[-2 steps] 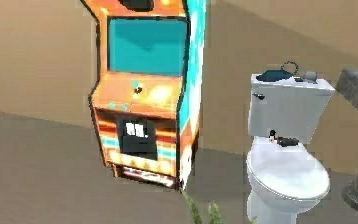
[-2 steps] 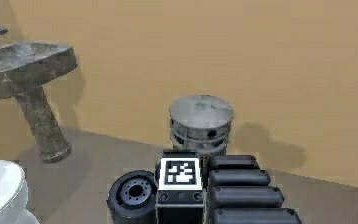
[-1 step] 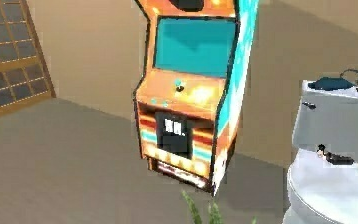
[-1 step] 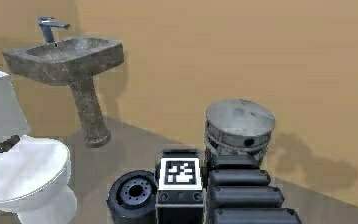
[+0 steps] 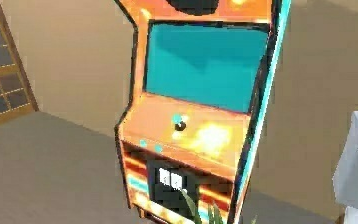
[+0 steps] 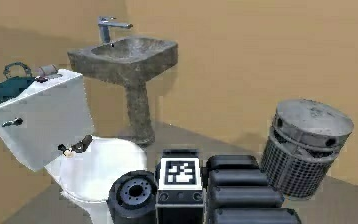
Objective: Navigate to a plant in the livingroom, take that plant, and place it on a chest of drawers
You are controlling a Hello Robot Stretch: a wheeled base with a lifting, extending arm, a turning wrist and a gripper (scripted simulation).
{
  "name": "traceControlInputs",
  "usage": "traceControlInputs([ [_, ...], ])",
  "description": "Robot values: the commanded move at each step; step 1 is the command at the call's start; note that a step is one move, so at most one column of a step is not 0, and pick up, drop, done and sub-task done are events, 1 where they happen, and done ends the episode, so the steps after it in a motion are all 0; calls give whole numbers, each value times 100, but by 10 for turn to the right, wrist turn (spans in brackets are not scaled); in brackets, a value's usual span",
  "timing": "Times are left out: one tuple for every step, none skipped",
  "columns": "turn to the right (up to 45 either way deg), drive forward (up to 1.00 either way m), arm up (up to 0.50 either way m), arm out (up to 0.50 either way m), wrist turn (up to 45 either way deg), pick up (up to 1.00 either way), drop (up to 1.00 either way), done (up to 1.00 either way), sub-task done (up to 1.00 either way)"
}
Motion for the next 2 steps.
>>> traceControlInputs([
  [-450, 0, 0, 0, 0, 0, 0, 0, 0],
  [-150, 0, 0, 0, 0, 0, 0, 0, 0],
])
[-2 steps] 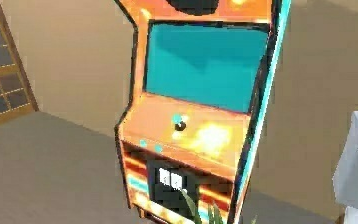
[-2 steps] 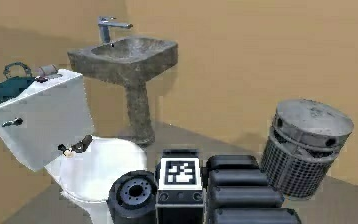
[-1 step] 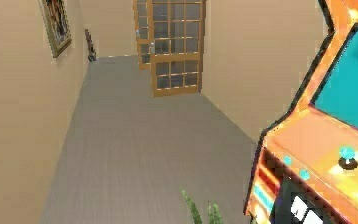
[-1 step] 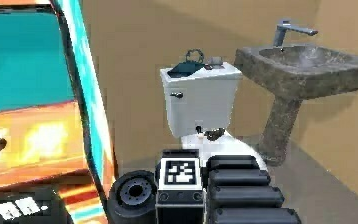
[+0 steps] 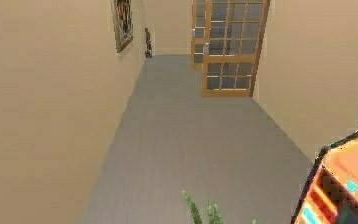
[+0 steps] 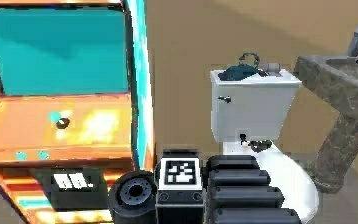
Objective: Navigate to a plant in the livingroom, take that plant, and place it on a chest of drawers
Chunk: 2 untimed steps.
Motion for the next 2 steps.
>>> traceControlInputs([
  [0, 100, 0, 0, 0, 0, 0, 0, 0],
  [-30, 0, 0, 0, 0, 0, 0, 0, 0],
])
